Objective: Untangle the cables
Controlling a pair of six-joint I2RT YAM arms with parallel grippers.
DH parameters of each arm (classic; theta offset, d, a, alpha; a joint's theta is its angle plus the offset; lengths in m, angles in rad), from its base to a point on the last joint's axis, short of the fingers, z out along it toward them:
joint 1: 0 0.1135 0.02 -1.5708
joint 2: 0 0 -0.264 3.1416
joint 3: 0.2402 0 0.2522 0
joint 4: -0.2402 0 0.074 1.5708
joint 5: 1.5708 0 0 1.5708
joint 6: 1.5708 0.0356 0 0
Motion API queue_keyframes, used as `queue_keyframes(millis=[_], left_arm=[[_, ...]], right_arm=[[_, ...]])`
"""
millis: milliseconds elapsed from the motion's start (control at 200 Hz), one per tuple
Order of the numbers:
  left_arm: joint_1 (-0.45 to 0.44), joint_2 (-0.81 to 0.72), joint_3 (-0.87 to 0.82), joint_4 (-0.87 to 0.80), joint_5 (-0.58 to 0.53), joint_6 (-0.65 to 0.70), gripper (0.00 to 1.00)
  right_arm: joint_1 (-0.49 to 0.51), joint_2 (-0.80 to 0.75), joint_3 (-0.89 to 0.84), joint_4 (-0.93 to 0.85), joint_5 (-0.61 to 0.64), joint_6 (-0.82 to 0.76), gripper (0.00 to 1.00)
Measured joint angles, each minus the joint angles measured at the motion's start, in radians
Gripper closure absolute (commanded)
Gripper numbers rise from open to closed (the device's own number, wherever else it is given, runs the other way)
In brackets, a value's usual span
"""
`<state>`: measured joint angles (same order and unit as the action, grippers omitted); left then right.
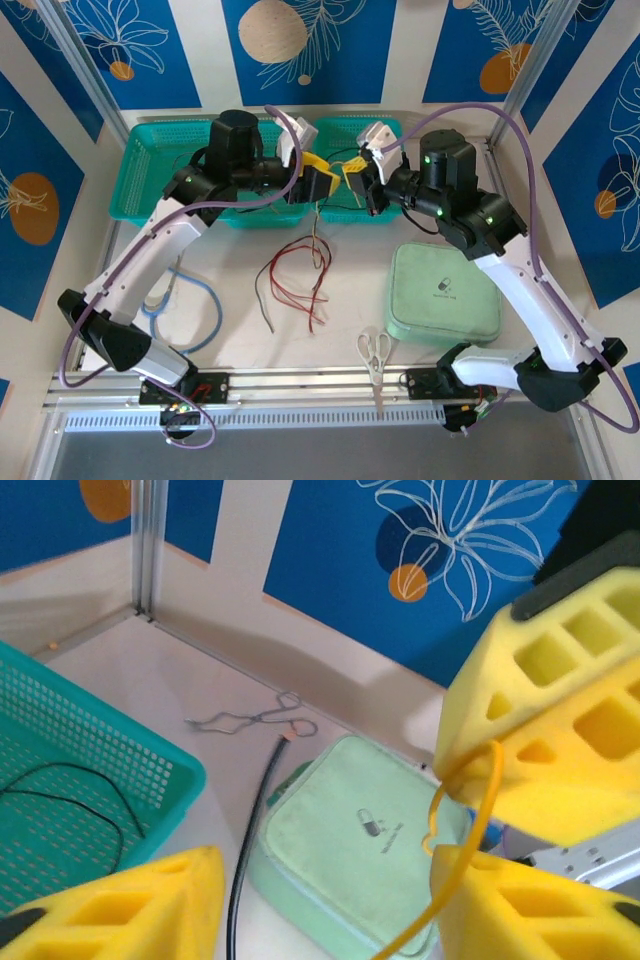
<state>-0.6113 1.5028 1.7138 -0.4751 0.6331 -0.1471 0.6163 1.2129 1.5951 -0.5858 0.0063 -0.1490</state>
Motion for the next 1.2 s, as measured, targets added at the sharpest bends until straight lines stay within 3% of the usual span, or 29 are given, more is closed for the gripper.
queue_keyframes(millis=[80, 130, 175, 205, 315, 540, 730, 990, 1196], left_arm=[[0.0, 0.0, -0.002, 0.001, 0.002, -0.013, 1.0], [0.0, 0.0, -0.002, 0.003, 0.002, 0.0, 1.0], [0.0, 0.0, -0.002, 0.003, 0.001, -0.009, 1.0], [0.0, 0.0, -0.002, 0.003, -0.002, -0.008, 1.0], [0.001, 0.0, -0.002, 0.0, -0.016, -0.009, 1.0], [0.006, 0.0, -0.002, -0.005, -0.032, -0.02, 1.0], [0.012, 0.0, -0.002, -0.004, -0.039, -0.049, 1.0], [0.016, 0.0, -0.002, -0.003, -0.043, -0.084, 1.0], [0.016, 0.0, -0.002, -0.003, -0.043, -0.092, 1.0]], right_arm=[[-0.011, 0.01, 0.014, -0.005, -0.007, 0.009, 1.0], [-0.021, 0.016, 0.024, -0.005, -0.012, 0.019, 0.91], [-0.034, 0.017, 0.026, -0.005, -0.016, 0.032, 0.71], [-0.045, 0.017, 0.027, -0.006, -0.019, 0.044, 0.63], [-0.103, 0.015, 0.027, -0.005, -0.036, 0.111, 0.5], [-0.286, -0.017, 0.0, 0.007, -0.136, 0.323, 0.43], [-0.401, -0.066, -0.159, 0.083, -0.257, 0.574, 0.44], [-0.327, -0.069, -0.409, 0.259, -0.365, 0.777, 0.43], [-0.212, -0.041, -0.447, 0.394, -0.388, 0.837, 0.45]])
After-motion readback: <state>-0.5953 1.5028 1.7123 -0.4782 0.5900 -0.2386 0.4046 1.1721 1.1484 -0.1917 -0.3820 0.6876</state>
